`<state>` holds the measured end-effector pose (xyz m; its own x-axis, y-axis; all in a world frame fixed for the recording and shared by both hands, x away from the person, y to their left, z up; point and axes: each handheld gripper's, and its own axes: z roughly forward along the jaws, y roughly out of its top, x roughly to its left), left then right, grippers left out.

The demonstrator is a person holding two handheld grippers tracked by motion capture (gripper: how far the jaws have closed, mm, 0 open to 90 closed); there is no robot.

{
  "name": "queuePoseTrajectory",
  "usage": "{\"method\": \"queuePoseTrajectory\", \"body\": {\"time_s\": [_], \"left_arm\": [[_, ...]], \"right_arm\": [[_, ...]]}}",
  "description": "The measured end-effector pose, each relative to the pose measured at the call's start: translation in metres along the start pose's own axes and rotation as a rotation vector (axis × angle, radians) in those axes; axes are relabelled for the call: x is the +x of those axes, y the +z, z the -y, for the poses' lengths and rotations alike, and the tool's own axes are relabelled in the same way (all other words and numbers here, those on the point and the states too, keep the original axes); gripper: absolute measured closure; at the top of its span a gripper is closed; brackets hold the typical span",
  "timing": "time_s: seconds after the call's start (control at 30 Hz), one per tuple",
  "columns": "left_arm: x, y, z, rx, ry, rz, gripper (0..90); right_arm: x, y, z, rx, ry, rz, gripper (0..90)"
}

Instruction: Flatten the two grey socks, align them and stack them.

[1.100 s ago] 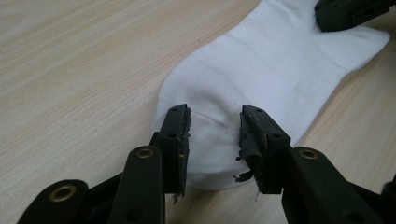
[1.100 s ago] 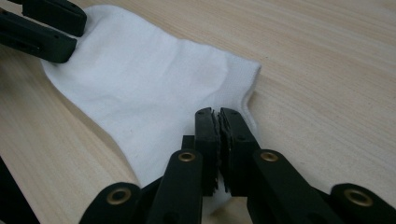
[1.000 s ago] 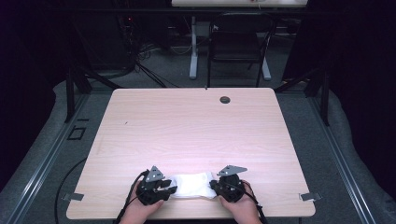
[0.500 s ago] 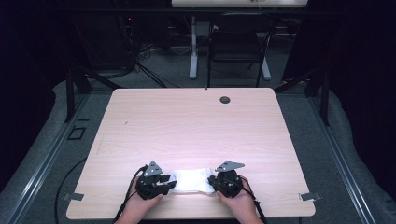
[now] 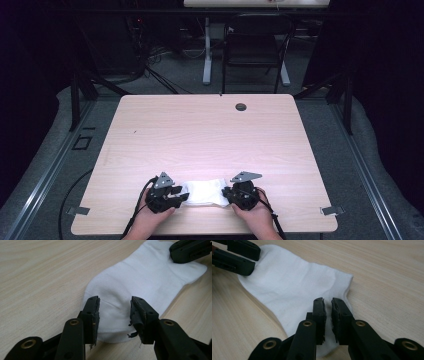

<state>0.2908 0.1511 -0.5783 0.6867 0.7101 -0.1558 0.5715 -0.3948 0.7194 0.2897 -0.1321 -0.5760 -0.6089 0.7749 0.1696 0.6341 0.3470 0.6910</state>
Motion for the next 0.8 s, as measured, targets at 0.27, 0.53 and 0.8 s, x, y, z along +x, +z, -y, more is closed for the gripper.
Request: {"method": "queuePoseTrajectory", "body": {"time_s": [0.27, 0.53, 0.8], "left_arm": [[-0.002, -0.003, -0.002, 0.004, -0.004, 0.009, 53.3], [-0.001, -0.007, -0.004, -0.01, -0.011, 0.005, 51.1], [0.005, -0.019, -0.005, -0.043, -0.03, -0.008, 46.8]], "right_arm": [[-0.001, -0.002, -0.001, -0.019, 0.01, -0.016, 76.7], [0.003, -0.006, -0.002, -0.039, 0.004, -0.032, 71.7], [0.006, -0.018, -0.003, -0.099, -0.02, -0.035, 62.6]]}}
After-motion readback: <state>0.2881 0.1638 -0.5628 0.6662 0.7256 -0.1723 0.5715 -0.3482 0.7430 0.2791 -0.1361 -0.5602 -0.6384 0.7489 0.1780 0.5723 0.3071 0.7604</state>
